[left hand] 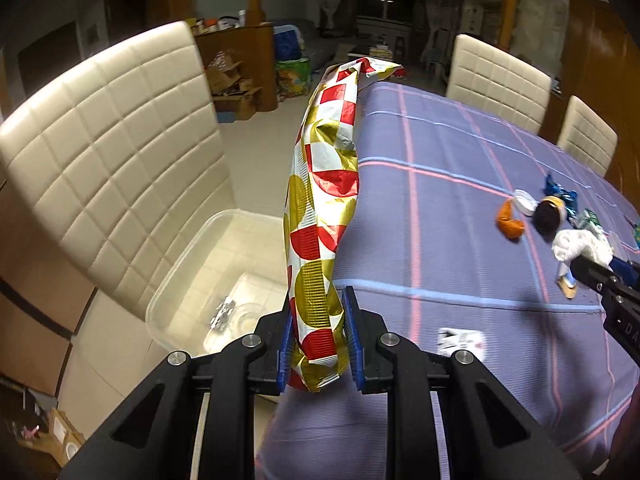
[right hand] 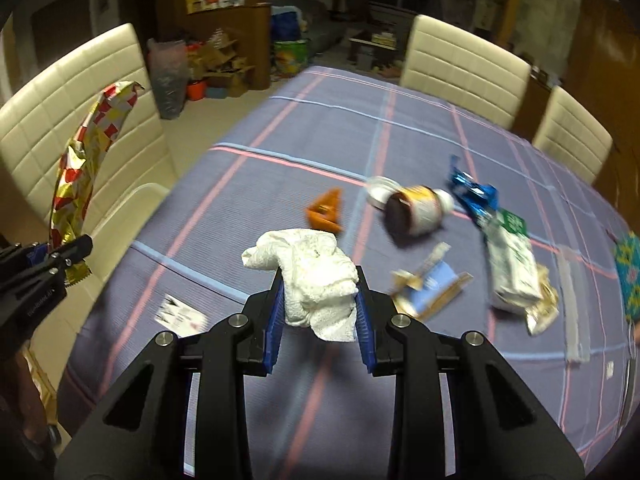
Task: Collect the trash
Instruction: 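Carry both items to the bin and open the left tool over it, then lower the white tissue into the bin and open the right tool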
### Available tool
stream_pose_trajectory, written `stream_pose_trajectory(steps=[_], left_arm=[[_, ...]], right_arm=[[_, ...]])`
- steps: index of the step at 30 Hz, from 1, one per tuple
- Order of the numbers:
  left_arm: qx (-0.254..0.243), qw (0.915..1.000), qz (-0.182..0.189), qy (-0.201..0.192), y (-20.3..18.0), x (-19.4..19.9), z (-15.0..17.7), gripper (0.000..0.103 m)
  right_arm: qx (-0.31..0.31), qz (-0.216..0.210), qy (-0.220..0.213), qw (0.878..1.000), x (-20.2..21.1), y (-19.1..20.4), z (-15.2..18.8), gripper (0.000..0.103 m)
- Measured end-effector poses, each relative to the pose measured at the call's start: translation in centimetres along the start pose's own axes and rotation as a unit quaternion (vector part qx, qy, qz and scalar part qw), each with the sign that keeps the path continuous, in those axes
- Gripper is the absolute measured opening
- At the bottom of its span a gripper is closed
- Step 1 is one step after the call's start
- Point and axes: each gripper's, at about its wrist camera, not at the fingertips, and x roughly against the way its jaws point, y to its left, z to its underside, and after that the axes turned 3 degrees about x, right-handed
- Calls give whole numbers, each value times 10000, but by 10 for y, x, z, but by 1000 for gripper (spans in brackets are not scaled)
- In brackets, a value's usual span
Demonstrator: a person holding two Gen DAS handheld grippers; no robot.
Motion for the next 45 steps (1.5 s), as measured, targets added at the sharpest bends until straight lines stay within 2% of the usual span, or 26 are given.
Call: stream_pose_trajectory(steps=[11, 17, 19, 21, 23, 29, 45], left_arm=[[341, 9990, -248, 119, 47, -18, -4, 22], [422, 9983, -378, 141, 61, -30, -8, 25], [484, 9979, -387, 162, 65, -34, -10, 36], [497, 9975, -498, 117, 68, -36, -11, 64], [532, 9972, -520, 4, 72, -36, -12, 71], [736, 9960, -496, 91, 90, -47, -11, 72], [1190, 9879, -965, 237, 146, -47, 14, 72]], right_arm=[[656, -301, 62, 9974, -25, 70, -31, 33], [816, -401, 107, 9958, -38, 89, -41, 33], [854, -423, 123, 9954, -41, 94, -43, 33], [908, -448, 150, 9947, -45, 99, -46, 33], [960, -462, 162, 9942, -48, 104, -47, 33], [1116, -526, 216, 9921, -57, 117, -50, 34], [1717, -869, 159, 9812, -73, 189, -61, 34]])
